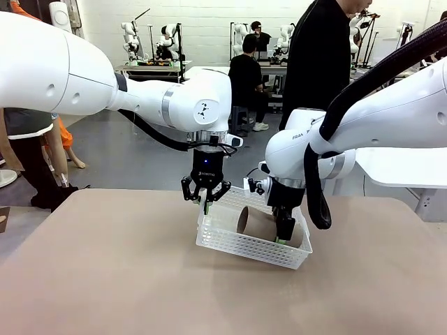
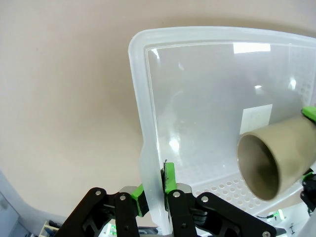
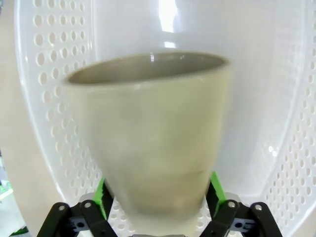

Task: Clean and organize the cups into the basket.
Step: Pick up the Organizing basket and move it to the center of the table, then pick up the Reusable plastic cup from the right side of the table and place it inside the Organizing basket.

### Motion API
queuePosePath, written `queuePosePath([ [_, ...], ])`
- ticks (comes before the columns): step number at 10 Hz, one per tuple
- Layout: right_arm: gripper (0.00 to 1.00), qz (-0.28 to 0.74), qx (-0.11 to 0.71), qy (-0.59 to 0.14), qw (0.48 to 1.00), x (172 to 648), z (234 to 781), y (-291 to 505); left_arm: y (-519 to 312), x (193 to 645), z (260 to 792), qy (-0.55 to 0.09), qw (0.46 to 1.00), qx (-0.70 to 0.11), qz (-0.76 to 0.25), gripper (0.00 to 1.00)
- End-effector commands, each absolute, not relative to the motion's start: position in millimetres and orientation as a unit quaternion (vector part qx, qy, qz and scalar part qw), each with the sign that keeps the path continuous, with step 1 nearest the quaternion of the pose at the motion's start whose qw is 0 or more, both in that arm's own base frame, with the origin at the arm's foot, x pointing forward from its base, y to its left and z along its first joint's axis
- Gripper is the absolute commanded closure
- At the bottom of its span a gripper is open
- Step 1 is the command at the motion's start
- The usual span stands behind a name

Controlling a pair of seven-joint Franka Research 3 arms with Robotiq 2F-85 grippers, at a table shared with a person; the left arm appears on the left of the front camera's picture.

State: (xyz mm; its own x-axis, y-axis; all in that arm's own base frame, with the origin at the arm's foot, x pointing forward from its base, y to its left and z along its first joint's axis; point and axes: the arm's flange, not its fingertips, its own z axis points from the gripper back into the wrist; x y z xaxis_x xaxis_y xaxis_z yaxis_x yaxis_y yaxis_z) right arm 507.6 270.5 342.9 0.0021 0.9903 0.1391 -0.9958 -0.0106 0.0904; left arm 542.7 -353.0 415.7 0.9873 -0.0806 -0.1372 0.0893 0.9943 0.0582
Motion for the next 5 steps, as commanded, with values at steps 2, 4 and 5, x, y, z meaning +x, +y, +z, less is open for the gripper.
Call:
queuePosePath([
  [2,0.0,0.714,0.087,-0.031,0.694,502.8,349.4,262.5,-351.9,542.1,416.3,0.068,0.996,0.032,-0.043,1.0],
  [4,0.0,0.714,0.081,-0.036,0.695,503.7,353.6,263.6,-351.9,542.1,416.3,0.068,0.996,0.032,-0.043,1.0],
  [5,0.0,0.715,0.078,-0.041,0.694,503.7,356.6,263.7,-351.9,542.1,416.3,0.068,0.996,0.032,-0.043,1.0],
])
